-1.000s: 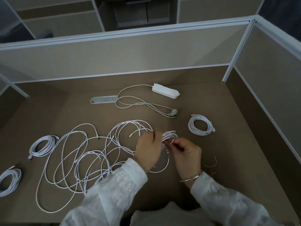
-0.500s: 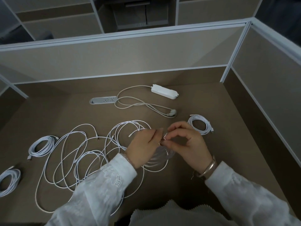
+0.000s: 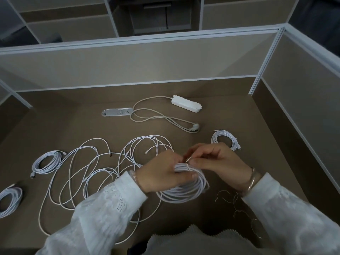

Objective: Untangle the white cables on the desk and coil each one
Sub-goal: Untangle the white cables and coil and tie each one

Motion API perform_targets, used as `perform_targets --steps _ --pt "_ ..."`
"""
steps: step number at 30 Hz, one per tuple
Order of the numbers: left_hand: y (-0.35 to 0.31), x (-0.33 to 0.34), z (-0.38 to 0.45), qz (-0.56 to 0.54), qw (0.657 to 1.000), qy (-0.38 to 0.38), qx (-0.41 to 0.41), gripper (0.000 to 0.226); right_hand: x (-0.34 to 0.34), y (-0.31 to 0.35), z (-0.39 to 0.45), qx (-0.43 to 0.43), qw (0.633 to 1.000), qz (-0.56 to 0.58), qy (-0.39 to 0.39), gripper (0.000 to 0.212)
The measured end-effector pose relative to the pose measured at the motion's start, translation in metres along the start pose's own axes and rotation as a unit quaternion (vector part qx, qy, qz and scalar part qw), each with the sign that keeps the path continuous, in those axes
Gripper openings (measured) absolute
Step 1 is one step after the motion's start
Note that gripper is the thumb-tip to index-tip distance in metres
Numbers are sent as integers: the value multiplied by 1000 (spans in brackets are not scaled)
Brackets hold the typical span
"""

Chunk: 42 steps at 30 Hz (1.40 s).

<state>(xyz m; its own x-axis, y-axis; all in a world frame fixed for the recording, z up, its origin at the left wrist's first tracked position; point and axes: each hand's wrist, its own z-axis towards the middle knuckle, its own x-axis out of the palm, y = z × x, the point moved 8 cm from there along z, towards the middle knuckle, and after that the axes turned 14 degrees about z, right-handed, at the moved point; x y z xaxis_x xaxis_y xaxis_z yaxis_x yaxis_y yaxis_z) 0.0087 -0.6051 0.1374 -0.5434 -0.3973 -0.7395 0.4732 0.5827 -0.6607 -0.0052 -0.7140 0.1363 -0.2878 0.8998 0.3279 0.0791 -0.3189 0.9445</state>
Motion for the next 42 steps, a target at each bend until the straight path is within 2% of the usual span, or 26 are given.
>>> perform_targets --steps 2,4,8,13,14,16,19,22,26,29,30,34,36,39,42 --pt "1 4 -3 -25 999 22 -5 41 -3 0 0 29 1000 4 1 11" --pt "-1 7 -4 -43 998 35 3 45 2 2 1 35 997 -56 33 13" --pt "-1 9 -5 -49 997 55 -2 39 8 11 3 21 984 -167 55 14" --pt "3 11 -7 -78 993 82 -18 30 15 18 -1 -43 934 -350 53 10" --pt "5 10 -7 -93 991 91 -26 27 16 21 -4 -64 926 -370 43 4" --pt "9 8 -9 -149 981 117 -38 27 19 30 -10 -112 911 -396 26 9" --pt "8 17 -15 -267 945 182 -44 25 33 39 -20 -183 874 -449 35 14" --pt "4 31 -20 -360 898 246 -61 27 41 42 -31 -246 824 -510 10 19" --pt "3 43 -25 -436 842 306 -84 42 41 47 -41 -289 805 -517 -26 21" --pt "-2 51 -29 -463 800 373 -79 37 59 48 -47 -360 746 -559 37 25" --pt "-4 52 -31 -468 785 400 -74 36 62 46 -46 -365 739 -564 60 24" --pt "-8 52 -39 -455 747 481 -57 34 63 38 -38 -327 763 -548 104 25" --pt "-7 51 -41 -439 750 491 -58 33 65 38 -36 -322 757 -555 124 20" --pt "-2 49 -40 -405 778 471 -90 31 72 38 -32 -302 758 -555 164 10" --pt "7 43 -32 -318 852 396 -128 23 74 35 -26 -262 751 -575 193 8"
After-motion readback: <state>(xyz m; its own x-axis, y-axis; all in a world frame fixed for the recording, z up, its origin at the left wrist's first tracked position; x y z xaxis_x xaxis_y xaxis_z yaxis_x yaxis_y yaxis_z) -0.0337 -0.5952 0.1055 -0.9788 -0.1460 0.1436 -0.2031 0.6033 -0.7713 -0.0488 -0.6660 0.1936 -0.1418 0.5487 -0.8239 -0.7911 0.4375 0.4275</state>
